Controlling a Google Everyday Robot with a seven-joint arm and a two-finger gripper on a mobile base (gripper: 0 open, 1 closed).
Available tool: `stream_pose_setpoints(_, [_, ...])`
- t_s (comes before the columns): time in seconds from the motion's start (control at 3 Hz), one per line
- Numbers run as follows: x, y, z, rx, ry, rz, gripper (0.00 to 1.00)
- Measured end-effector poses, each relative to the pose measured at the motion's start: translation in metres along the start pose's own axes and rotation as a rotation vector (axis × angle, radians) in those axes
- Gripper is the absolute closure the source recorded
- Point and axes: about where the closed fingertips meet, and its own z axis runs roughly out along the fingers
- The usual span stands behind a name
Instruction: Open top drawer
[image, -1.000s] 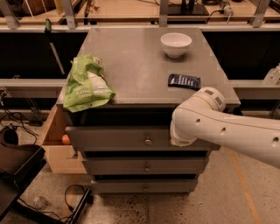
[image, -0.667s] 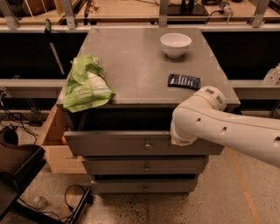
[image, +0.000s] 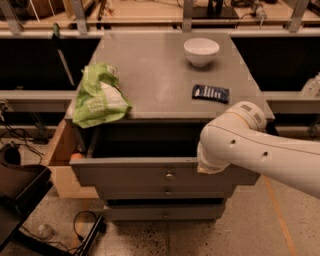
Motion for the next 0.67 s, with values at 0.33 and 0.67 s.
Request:
stream_pose_setpoints(0.33, [0.0, 0.0, 0.0, 0.0, 0.0, 0.0, 1.0])
stream_pose_setpoints(0.67, [0.005, 0.021, -0.019, 0.003, 0.009, 0.026, 1.0])
